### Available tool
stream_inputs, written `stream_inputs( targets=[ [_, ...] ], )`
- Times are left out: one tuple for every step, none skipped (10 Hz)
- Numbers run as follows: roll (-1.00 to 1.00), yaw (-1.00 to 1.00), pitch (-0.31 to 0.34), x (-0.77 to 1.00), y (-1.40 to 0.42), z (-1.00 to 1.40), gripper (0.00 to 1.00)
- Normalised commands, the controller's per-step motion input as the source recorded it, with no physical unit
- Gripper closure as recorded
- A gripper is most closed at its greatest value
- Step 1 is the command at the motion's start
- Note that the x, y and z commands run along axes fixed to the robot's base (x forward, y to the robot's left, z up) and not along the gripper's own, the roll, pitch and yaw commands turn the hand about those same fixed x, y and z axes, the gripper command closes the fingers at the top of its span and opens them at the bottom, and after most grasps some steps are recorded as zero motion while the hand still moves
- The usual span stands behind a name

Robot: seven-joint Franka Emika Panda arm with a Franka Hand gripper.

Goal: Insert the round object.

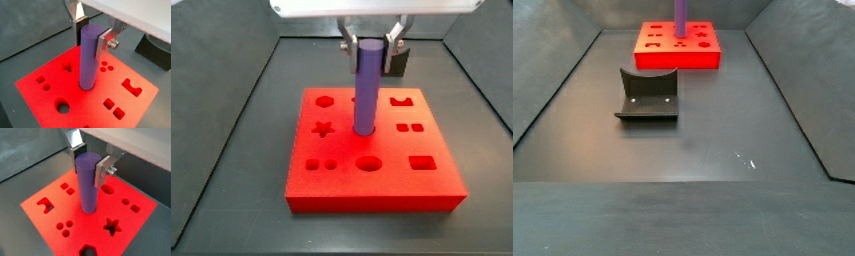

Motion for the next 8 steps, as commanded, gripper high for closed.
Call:
stream_inputs(
  targets=[
    [0.0,0.0,0.0,0.0,0.0,-0.02,1.0],
    [-0.01,0.0,0.0,0.0,0.0,-0.5,1.0],
    [0.0,0.0,0.0,0.1,0.0,-0.79,1.0],
    [0.07,0.0,0.0,0.07,0.01,-0.9,1.0],
    [0.11,0.0,0.003,0.02,0.01,-0.9,1.0],
    [0.11,0.0,0.0,0.0,0.0,-0.88,1.0],
    [0.07,0.0,0.0,0.0,0.0,-0.78,1.0],
    [0.0,0.0,0.0,0.0,0.0,0.0,1.0]
  ],
)
